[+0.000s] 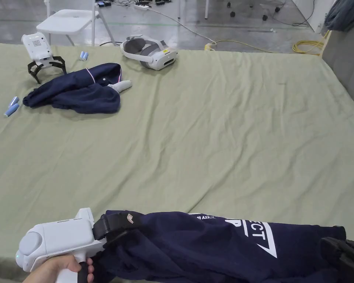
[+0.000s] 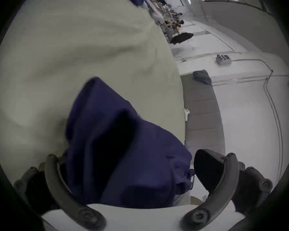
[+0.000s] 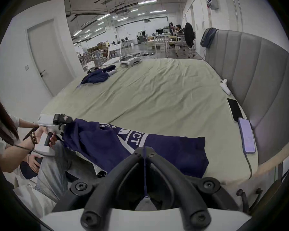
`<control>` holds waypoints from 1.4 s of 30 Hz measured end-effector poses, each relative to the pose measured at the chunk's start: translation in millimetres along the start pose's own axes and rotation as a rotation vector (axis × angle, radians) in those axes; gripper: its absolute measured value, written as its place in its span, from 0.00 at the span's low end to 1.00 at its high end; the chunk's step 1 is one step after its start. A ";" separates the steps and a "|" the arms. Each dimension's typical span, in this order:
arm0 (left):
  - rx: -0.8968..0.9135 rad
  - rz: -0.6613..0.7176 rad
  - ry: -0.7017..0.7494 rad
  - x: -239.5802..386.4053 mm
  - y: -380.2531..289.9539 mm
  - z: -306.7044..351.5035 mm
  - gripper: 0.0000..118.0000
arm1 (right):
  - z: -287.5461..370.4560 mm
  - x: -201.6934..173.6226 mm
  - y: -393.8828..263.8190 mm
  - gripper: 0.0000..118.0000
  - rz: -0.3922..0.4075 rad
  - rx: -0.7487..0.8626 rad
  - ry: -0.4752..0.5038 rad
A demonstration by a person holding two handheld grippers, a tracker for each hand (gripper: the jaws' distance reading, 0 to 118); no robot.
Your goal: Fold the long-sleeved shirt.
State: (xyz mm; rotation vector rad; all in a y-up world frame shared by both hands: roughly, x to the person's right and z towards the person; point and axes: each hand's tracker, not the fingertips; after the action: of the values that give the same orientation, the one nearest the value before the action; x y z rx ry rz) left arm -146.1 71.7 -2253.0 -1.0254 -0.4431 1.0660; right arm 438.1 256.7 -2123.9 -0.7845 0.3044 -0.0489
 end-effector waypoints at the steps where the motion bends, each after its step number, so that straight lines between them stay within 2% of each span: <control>1: -0.022 -0.107 0.060 -0.5 13.7 4.6 0.72 | 1.0 0.0 -0.5 0.00 -0.004 0.001 0.000; 2: -0.035 -0.159 0.112 -1.9 29.0 10.7 0.14 | 2.0 1.7 -1.7 0.00 -0.008 0.005 -0.002; 3: -0.041 -0.198 0.214 33.5 -31.3 -15.5 0.16 | 3.7 2.2 -2.1 0.00 -0.011 0.010 -0.006; 4: -0.063 -0.256 0.304 32.9 -29.7 -17.7 0.16 | 5.3 3.5 -2.3 0.00 -0.016 0.013 -0.008; 5: -0.067 -0.252 0.336 31.8 -26.3 -17.2 0.16 | 7.1 4.2 -2.0 0.00 -0.020 0.015 -0.010; 6: -0.063 -0.233 0.280 33.2 -22.5 -13.5 0.15 | 9.4 3.5 -1.4 0.00 -0.024 0.017 -0.015; 7: -0.068 -0.242 0.289 60.5 -51.9 -17.8 0.15 | 11.3 4.0 -1.3 0.00 -0.025 0.019 -0.023; 9: 0.011 -0.297 0.321 71.0 -49.7 -12.7 0.15 | 16.3 5.1 -1.2 0.00 -0.029 0.025 -0.037; 10: 0.034 -0.300 0.321 74.2 -45.7 -7.7 0.15 | 17.5 10.6 -2.7 0.00 -0.033 0.031 -0.037; 11: 0.074 -0.232 0.285 70.3 -34.5 0.7 0.15 | 19.4 12.2 -2.6 0.00 -0.040 0.036 -0.038; 15: 0.110 -0.268 0.307 76.5 -12.6 29.3 0.15 | 23.8 12.3 -1.0 0.00 -0.050 0.047 -0.045; 18: 0.181 -0.280 0.371 77.1 2.2 58.0 0.15 | 23.7 13.1 -1.2 0.00 -0.050 0.053 -0.045; 23: 0.359 -0.195 0.498 66.7 24.7 101.4 0.15 | 18.5 14.0 -3.9 0.00 -0.055 0.056 -0.028; 24: 0.344 -0.170 0.487 67.4 24.1 104.4 0.15 | 16.7 13.3 -3.9 0.00 -0.055 0.055 -0.022; 28: 0.314 -0.271 0.487 95.3 12.1 101.2 0.15 | 11.5 10.8 -1.3 0.00 -0.047 0.047 -0.014; 34: 0.291 -0.452 0.248 183.2 -33.0 82.3 0.15 | 10.6 2.0 1.1 0.00 -0.034 0.043 -0.005; 38: 0.137 -0.640 0.192 232.9 -87.2 30.6 0.15 | 10.4 3.7 -0.2 0.00 -0.036 0.043 -0.011; 42: -0.115 -0.636 0.129 227.5 -131.8 -58.8 0.15 | 15.0 4.0 -4.0 0.00 -0.045 0.046 -0.013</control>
State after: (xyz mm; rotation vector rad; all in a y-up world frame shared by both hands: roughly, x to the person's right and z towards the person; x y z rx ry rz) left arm 67.2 229.1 -2205.2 -0.9530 -0.6739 0.4077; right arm 446.6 263.6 -2112.1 -0.7454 0.2728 -0.0927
